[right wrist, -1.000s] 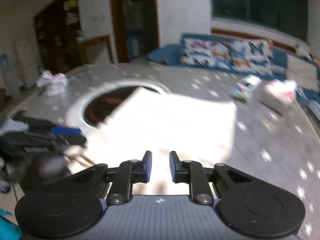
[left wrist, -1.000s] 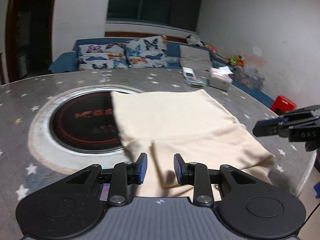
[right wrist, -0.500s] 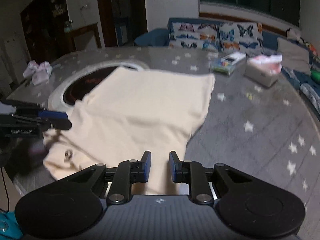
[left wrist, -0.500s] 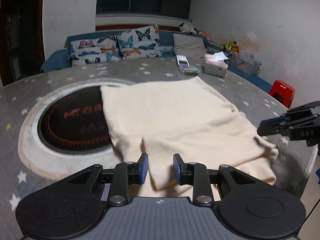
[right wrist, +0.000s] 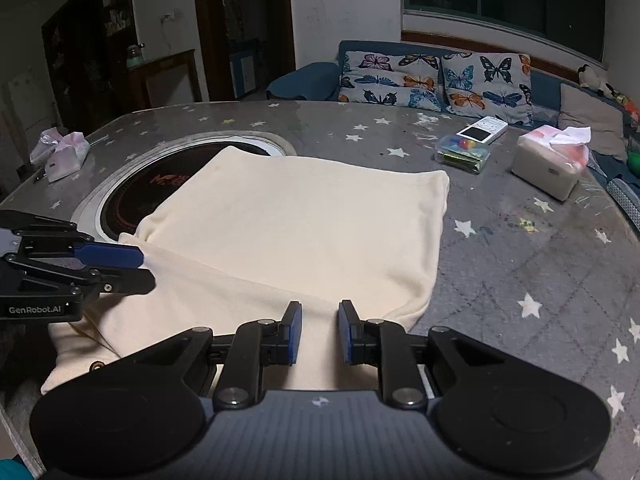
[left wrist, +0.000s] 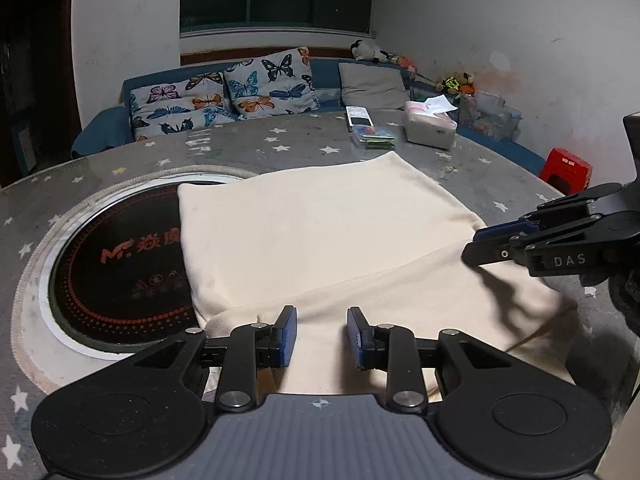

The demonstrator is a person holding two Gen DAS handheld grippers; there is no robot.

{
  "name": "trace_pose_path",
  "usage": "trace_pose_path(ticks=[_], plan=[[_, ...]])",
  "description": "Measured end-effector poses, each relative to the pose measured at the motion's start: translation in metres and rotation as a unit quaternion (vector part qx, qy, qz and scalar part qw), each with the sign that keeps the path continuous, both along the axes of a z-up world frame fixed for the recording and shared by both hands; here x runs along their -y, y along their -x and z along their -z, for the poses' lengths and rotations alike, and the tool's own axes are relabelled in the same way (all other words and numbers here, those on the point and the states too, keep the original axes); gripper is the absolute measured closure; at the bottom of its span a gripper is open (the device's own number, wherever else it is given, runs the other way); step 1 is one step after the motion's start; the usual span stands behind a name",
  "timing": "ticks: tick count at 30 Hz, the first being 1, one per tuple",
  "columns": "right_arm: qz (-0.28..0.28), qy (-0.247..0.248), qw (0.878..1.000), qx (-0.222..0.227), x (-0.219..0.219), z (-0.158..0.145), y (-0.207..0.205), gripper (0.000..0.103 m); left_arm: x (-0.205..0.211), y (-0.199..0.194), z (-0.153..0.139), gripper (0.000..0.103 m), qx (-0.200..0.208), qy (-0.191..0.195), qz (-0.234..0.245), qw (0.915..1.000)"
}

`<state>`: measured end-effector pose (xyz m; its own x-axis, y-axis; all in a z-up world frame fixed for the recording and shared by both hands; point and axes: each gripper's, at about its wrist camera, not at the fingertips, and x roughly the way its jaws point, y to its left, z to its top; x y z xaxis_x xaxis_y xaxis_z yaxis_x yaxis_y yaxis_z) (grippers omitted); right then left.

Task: Fold clothes

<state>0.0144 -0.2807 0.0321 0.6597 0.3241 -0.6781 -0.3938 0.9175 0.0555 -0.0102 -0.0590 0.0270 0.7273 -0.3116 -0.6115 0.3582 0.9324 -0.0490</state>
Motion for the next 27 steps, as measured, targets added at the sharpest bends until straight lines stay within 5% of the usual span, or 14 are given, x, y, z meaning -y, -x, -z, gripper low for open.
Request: trace_pose_path(ticks=[16, 27], plan=[[-0.067, 0.021, 0.997, 0.011, -0.034, -0.006, 0.042, 0.069, -0.006, 0.022, 0.001, 0.053, 0.030, -0.048, -0.006, 0.9984], [-0.085, 0.042, 0.995, 0.016, -0.040, -0.007, 0.064, 0.068, -0.021, 0.043, 0.011, 0.047, 0.030, -0.071, -0.019, 0.9969]])
